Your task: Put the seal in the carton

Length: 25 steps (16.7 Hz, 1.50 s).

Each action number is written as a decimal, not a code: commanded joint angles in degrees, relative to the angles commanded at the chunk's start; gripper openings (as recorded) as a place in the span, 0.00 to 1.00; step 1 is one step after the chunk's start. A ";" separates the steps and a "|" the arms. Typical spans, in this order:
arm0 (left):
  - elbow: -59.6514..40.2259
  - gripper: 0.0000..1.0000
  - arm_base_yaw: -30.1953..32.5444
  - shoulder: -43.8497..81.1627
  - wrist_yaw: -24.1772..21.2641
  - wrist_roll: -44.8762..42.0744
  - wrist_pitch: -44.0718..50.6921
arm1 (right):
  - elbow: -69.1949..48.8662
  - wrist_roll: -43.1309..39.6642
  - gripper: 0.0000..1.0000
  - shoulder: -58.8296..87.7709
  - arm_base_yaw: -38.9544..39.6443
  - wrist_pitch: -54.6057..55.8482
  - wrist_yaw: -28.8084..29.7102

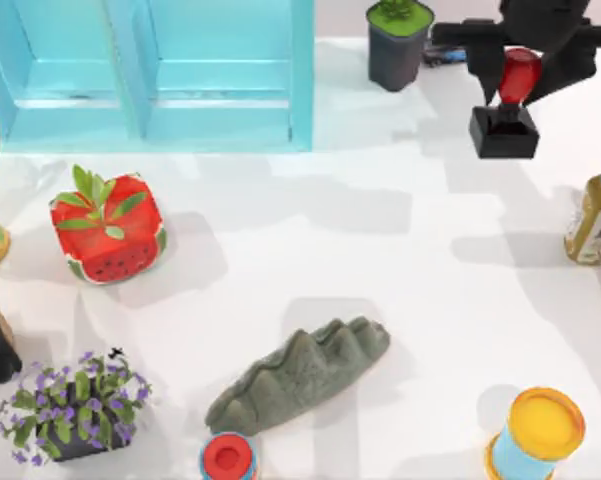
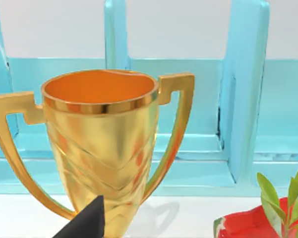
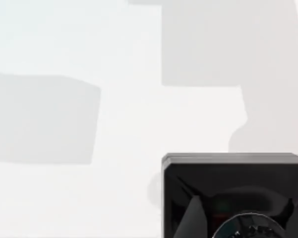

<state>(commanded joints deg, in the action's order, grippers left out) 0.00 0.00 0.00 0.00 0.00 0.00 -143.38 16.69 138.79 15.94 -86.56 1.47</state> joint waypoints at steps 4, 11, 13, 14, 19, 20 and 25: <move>0.00 1.00 0.00 0.00 0.00 0.00 0.00 | 0.03 0.73 0.00 0.65 0.31 -1.87 0.57; 0.00 1.00 0.00 0.00 0.00 0.00 0.00 | 1.17 -1.78 0.00 -5.92 -5.69 -2.32 -0.20; 0.00 1.00 0.00 0.00 0.00 0.00 0.00 | 4.67 -6.01 0.00 -12.08 -11.22 -2.70 -0.99; 0.00 1.00 0.00 0.00 0.00 0.00 0.00 | 7.33 -9.04 0.00 -15.46 -14.53 -2.90 -1.38; 0.00 1.00 0.00 0.00 0.00 0.00 0.00 | 27.14 -30.03 0.00 -27.78 -32.01 -3.36 -2.65; 0.00 1.00 0.00 0.00 0.00 0.00 0.00 | 30.62 -33.53 0.00 -28.59 -34.84 -3.21 -2.71; 0.00 1.00 0.00 0.00 0.00 0.00 0.00 | 39.03 -41.97 0.00 -30.04 -42.10 -1.74 -1.72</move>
<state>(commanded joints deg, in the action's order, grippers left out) 0.00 0.00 0.00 0.00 0.00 0.00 -104.36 -25.28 108.75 -26.16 -88.30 -0.25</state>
